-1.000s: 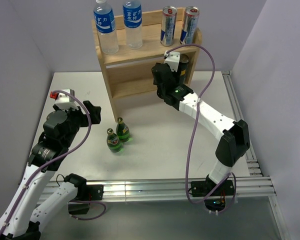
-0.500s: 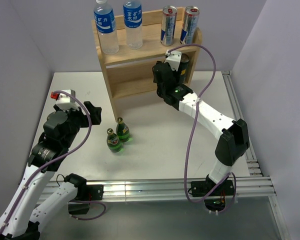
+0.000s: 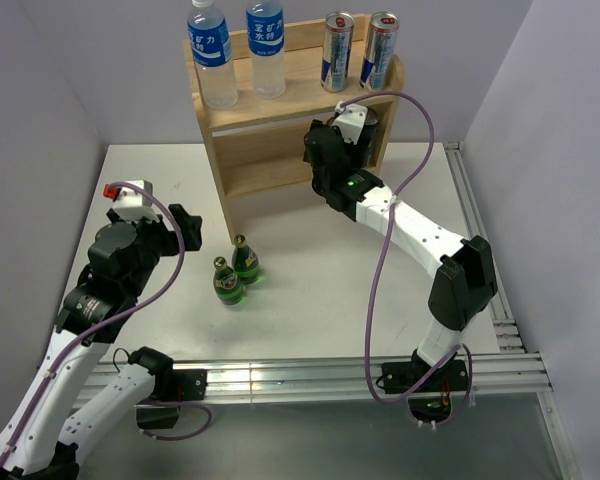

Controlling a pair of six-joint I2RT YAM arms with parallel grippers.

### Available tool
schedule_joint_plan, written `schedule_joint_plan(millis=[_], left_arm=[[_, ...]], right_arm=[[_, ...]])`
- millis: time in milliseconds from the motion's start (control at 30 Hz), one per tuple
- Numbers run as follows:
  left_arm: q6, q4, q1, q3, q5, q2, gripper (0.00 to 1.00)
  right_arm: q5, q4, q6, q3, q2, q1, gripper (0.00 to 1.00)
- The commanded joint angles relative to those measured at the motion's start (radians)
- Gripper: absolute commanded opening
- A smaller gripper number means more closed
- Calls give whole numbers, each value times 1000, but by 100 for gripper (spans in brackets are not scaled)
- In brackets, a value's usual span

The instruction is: Place and organize the beverage onto the shelf

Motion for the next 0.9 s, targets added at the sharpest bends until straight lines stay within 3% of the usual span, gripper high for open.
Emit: schedule_joint_plan(millis=[0, 867], left_arm=[[15, 14, -5, 29, -13, -7, 99], [-2, 8, -5, 44, -24, -9, 99]], right_arm=[[29, 52, 27, 9, 8, -6, 91], [3, 26, 52, -132, -128, 20, 92]])
